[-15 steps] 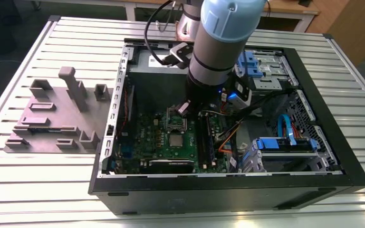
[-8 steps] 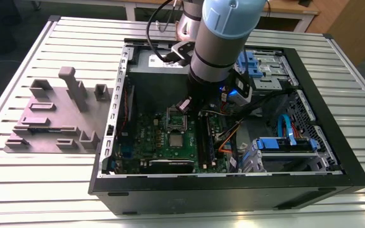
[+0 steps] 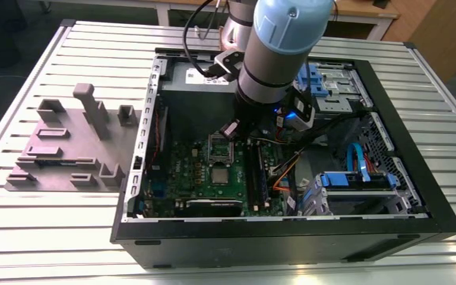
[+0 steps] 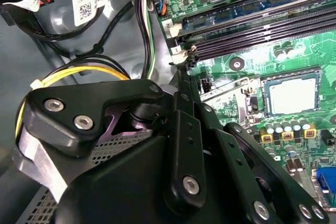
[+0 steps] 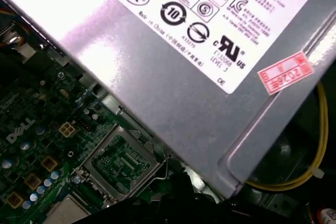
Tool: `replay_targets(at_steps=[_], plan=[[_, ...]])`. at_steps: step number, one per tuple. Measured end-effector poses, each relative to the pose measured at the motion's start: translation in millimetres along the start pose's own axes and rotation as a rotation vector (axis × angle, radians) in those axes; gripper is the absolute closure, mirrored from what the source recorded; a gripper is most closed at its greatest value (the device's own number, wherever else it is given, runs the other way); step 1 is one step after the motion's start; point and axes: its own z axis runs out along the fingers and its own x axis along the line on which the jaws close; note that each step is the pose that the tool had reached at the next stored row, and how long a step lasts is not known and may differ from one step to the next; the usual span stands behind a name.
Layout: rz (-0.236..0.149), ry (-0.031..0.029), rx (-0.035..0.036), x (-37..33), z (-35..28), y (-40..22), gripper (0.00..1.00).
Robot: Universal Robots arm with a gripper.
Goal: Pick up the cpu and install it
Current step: 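Close the cpu cover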
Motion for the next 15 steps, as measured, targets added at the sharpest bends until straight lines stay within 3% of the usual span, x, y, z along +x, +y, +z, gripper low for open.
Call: replay_targets(at_steps=[15], plan=[[0.000,-0.0028,-0.0033,1.0,5.9,1.5,0.89]])
